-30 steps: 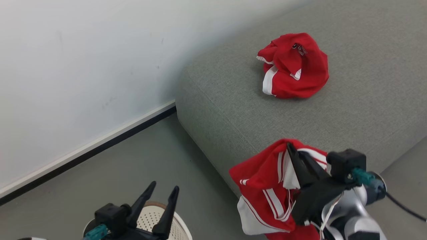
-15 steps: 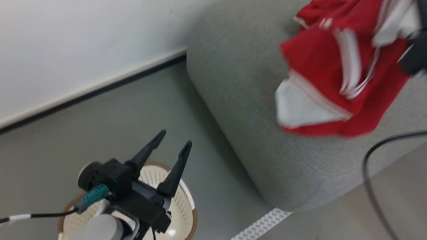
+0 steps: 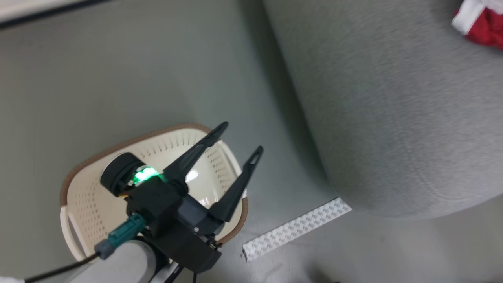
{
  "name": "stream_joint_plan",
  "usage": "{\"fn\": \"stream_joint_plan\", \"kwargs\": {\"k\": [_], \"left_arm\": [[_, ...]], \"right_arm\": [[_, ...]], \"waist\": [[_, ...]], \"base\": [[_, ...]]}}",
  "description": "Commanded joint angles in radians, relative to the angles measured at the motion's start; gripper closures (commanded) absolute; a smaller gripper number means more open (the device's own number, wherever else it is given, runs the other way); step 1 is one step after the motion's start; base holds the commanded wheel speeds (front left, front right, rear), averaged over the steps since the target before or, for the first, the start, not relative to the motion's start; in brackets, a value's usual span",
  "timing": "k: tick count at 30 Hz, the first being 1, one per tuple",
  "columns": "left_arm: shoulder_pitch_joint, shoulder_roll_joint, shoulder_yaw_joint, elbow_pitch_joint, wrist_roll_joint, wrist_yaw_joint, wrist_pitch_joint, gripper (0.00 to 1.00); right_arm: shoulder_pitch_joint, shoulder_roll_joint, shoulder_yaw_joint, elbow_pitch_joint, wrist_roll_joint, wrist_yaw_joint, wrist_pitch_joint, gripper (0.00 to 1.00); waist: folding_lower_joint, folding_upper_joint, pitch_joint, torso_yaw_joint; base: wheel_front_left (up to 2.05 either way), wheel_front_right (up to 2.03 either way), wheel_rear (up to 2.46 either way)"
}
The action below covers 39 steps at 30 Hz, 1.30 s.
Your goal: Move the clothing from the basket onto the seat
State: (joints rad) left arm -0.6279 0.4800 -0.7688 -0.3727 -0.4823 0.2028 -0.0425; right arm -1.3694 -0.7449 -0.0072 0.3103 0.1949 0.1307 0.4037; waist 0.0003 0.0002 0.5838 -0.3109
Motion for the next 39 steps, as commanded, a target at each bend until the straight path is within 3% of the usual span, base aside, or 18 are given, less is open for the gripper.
{"fn": "stream_joint_plan", "kwargs": {"k": [1,5,14,15,16,27,35,39], "left_arm": [[-0.022,-0.001,-0.005,-0.015,0.021,-0.002,0.008,0.00],[-0.048,-0.007,-0.027,-0.046,0.046,-0.002,0.033,0.00],[-0.028,0.016,-0.032,-0.070,0.062,0.018,0.068,0.00],[-0.023,0.020,-0.032,-0.071,0.060,0.022,0.069,0.00],[-0.021,0.025,-0.032,-0.071,0.057,0.024,0.069,0.00],[0.010,0.008,-0.024,-0.012,0.042,0.033,0.002,0.00],[0.141,-0.032,0.038,0.142,-0.075,0.076,-0.114,0.00],[0.249,-0.046,0.083,0.271,-0.166,0.078,-0.172,0.00]], "right_arm": [[0.014,-0.013,0.009,0.040,-0.006,0.000,-0.011,1.00],[0.083,-0.015,-0.040,0.167,-0.046,0.000,-0.081,1.00],[0.251,0.153,-0.311,0.390,-0.147,0.000,-0.228,1.00],[0.262,0.175,-0.332,0.402,-0.159,0.000,-0.237,0.41],[0.269,0.193,-0.343,0.408,-0.178,0.000,-0.247,0.00],[0.355,0.266,-0.340,0.344,-0.293,0.000,-0.285,0.00],[0.531,0.320,-0.227,0.196,-0.231,0.000,-0.254,0.00],[0.689,0.339,-0.162,0.065,-0.117,0.000,-0.242,0.00]], "waist": [[-0.0003,-0.0002,0.120,0.080],[-0.0003,-0.0002,0.158,0.088],[-0.0003,-0.0002,0.158,0.086],[-0.0003,-0.0002,0.154,0.084],[-0.0003,-0.0002,0.148,0.082],[-0.0003,-0.0002,0.005,0.104],[-0.0003,-0.0002,-0.223,0.152],[-0.0003,-0.0002,-0.381,0.204]], "base": [[0.00,0.00,0.00],[0.00,0.00,0.00],[0.00,0.00,0.00],[0.00,0.00,0.00],[0.00,0.00,0.00],[0.00,0.00,0.00],[0.00,0.00,0.00],[0.00,0.00,0.00]]}}
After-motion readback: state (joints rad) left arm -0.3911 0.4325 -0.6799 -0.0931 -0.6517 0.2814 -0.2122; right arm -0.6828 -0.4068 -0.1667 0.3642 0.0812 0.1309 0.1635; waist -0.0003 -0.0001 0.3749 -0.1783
